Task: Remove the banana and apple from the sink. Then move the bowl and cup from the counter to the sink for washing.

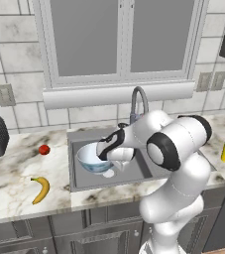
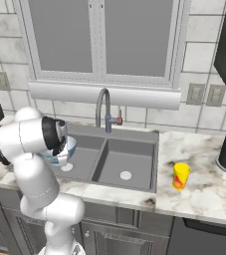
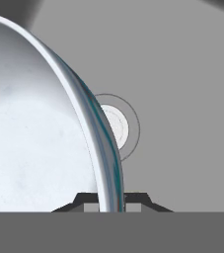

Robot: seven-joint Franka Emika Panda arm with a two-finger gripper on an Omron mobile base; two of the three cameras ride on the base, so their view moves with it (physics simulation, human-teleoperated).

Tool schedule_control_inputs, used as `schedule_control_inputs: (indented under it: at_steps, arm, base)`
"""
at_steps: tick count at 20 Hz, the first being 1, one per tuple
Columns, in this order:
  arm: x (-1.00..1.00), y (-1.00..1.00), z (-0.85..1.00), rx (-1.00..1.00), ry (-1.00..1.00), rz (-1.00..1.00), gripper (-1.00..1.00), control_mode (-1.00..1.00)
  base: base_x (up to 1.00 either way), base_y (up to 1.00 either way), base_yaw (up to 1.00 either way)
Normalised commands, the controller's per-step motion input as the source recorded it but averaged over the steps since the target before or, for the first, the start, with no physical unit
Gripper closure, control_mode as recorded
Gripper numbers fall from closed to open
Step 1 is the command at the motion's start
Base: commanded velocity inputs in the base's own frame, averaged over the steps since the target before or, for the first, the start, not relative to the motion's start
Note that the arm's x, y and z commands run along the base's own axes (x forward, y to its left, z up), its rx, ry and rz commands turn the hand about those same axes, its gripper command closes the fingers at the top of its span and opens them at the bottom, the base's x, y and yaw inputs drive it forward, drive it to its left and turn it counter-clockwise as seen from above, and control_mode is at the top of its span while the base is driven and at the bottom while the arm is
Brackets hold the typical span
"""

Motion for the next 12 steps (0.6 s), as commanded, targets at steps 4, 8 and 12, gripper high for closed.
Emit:
schedule_control_inputs:
  at_steps: [4, 8, 12]
  arm:
    - [0.09, 0.03, -0.06, 0.01, 0.0, 0.0, 1.0, -1.0]
    - [0.1, 0.02, -0.04, 0.0, 0.0, 0.0, 1.0, -1.0]
    - [0.09, 0.03, -0.06, 0.0, 0.0, 0.0, 1.0, -1.0]
  base:
    - [0.0, 0.0, 0.0]
    - [0.0, 0.0, 0.0]
    - [0.0, 0.0, 0.0]
